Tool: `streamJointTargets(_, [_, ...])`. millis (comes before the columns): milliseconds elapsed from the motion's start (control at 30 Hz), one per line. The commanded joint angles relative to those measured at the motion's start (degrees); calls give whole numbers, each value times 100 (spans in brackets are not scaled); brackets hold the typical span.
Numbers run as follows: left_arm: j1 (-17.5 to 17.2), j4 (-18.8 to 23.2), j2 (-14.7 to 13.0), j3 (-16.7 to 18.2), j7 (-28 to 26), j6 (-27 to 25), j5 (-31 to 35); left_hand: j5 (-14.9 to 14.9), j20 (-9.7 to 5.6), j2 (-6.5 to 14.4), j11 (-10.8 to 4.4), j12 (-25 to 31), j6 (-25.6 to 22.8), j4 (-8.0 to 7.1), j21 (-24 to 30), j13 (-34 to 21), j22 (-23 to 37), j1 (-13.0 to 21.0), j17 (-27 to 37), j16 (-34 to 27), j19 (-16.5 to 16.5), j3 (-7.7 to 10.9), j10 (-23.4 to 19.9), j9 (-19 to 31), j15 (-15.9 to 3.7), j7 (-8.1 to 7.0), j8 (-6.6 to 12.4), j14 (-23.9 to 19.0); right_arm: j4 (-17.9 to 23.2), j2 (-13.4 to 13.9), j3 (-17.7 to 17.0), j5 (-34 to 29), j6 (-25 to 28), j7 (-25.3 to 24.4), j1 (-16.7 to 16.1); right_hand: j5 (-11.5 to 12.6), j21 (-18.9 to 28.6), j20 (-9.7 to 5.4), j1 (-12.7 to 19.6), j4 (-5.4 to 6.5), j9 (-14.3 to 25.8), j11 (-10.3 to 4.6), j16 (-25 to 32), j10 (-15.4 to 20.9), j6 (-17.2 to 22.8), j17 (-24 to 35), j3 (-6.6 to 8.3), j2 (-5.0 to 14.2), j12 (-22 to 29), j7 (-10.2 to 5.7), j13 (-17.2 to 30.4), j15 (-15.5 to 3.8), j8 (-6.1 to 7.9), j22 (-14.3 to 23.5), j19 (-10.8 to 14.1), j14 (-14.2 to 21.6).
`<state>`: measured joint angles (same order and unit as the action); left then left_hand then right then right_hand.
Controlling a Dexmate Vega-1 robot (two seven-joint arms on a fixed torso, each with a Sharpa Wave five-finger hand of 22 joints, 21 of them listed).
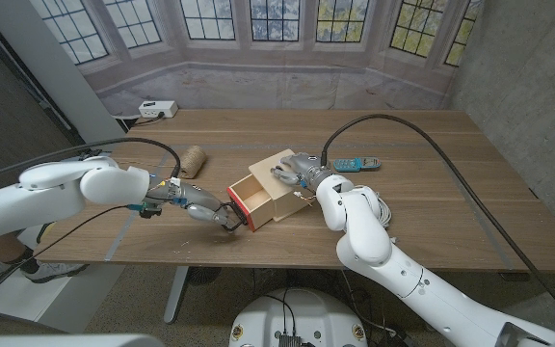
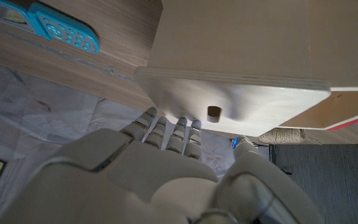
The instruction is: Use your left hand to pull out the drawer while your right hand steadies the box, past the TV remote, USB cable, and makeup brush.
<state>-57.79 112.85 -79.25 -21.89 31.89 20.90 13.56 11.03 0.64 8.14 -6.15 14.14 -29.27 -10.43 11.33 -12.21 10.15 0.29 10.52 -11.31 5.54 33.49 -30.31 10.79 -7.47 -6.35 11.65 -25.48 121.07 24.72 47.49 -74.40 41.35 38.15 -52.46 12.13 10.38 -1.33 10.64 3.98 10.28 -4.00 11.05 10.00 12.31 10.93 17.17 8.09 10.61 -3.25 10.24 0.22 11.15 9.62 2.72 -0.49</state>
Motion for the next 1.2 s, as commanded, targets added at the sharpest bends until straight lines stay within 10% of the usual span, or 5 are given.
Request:
streamJointTargets(33, [-92, 87, -109, 38, -15, -68, -98, 41, 23, 51, 13, -35, 6, 19, 18, -23, 7, 29, 10, 6, 37, -26, -20, 31, 20, 12, -11, -50, -47, 87, 127, 145, 242, -112, 125, 27, 31, -29, -49, -8, 12, 21, 35, 21, 49, 0, 34, 57, 28, 2, 15, -1, 9, 1, -2, 20])
streamJointTargets(1200, [-503, 234, -705, 207, -358, -120, -437, 42, 20, 57, 13, -53, 22, 19, 25, -30, 7, 32, 10, 6, 62, -20, -23, 32, 24, 17, -16, -58, -237, 127, 389, 174, 493, -241, 387, 29, 40, -35, -46, -11, 13, 59, 40, 59, 76, -13, 93, 39, 25, 12, 16, -29, 1, -1, 3, 70])
